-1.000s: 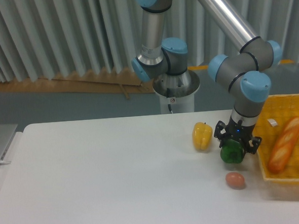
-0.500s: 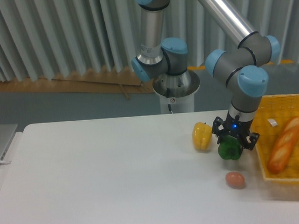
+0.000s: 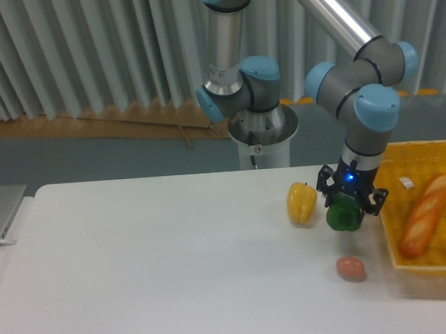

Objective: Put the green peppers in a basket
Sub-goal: 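Lift the green pepper and carry it over the basket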

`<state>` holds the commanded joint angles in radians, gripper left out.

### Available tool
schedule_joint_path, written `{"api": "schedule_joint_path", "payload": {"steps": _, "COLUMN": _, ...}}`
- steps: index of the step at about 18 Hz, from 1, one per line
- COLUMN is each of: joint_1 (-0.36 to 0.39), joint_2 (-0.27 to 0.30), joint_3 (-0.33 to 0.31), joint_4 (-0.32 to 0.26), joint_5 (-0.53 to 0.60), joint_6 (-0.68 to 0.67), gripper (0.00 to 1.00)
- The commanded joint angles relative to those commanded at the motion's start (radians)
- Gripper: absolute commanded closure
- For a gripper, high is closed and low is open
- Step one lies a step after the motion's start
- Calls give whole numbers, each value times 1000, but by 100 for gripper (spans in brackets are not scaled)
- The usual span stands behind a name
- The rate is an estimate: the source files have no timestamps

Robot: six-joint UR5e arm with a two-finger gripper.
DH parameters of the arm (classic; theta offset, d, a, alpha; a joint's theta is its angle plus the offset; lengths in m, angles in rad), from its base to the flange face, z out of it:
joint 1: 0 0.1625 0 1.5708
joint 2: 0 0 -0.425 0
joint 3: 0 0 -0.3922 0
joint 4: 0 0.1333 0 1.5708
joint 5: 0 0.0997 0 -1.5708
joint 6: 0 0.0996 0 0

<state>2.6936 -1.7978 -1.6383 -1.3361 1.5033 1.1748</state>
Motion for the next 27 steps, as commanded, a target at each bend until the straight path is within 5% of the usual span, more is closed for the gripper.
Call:
{"api": "schedule_joint_path", "payload": {"steps": 17, "joint_1": 112, "joint_2": 14, "joint_3": 60, "joint_4": -28, "joint_5": -3, "joint_6": 486, "gripper": 57}}
{"api": "schedule_joint_path", "payload": {"steps": 20, "joint_1": 147, "joint_2": 14, "joint_3": 75, "joint_4": -26, "joint_5": -3, "joint_6": 719, "gripper": 57}}
{"api": "schedule_joint_path", "payload": {"steps": 27, "joint_1": 186, "joint_2": -8, "joint_3": 87, "joint_4": -15, "joint_5": -6, "joint_6": 982, "gripper": 57}}
